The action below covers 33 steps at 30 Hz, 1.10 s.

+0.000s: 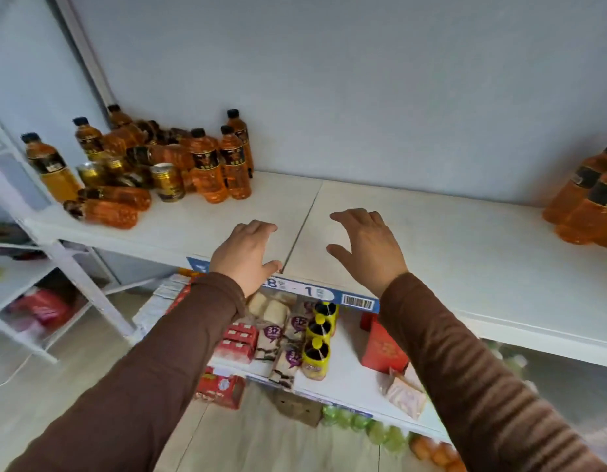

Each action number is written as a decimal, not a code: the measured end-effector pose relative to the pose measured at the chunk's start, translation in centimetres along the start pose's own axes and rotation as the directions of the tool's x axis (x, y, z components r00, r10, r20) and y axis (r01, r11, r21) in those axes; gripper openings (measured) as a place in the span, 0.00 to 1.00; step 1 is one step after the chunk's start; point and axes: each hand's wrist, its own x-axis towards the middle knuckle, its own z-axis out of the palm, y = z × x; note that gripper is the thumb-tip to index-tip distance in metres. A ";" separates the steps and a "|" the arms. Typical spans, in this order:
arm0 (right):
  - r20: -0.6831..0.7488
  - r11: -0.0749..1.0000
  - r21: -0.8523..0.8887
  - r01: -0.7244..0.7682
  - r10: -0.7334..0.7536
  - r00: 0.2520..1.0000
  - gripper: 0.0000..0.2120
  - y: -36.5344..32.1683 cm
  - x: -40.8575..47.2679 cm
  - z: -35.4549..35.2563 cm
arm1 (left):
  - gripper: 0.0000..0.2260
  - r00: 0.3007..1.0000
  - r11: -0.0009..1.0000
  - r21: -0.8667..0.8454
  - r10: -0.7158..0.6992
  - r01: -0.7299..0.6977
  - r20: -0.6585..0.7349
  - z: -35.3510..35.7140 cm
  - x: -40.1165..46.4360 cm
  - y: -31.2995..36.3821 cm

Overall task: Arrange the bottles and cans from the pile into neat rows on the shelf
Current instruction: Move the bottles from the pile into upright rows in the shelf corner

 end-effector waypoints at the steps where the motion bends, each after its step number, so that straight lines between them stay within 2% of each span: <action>1: 0.008 1.000 0.000 0.011 -0.011 1.000 0.26 -1.8 0.3 0.6 | 0.28 1.000 1.000 0.014 -0.013 0.014 -0.005 -0.7 -0.9 -1.8; 8: 0.045 0.996 0.000 0.094 -0.094 0.995 0.27 -11.5 5.1 4.9 | 0.28 0.994 0.993 0.071 -0.087 0.092 -0.063 -3.6 -3.6 -12.5; 24: 0.090 0.958 0.137 0.251 -0.265 0.960 0.28 -27.7 21.0 17.6 | 0.28 0.950 0.942 0.127 -0.310 0.311 -0.030 -7.4 -0.7 -34.9; 28: 0.107 0.950 0.142 0.278 -0.294 0.950 0.28 -31.2 22.8 20.0 | 0.29 0.952 0.944 0.118 -0.303 0.307 -0.049 -7.8 -0.2 -39.0; 33: 0.120 0.956 0.103 0.275 -0.287 0.950 0.30 -36.5 25.0 22.7 | 0.29 0.974 0.971 0.077 -0.225 0.227 -0.034 -8.1 1.1 -44.8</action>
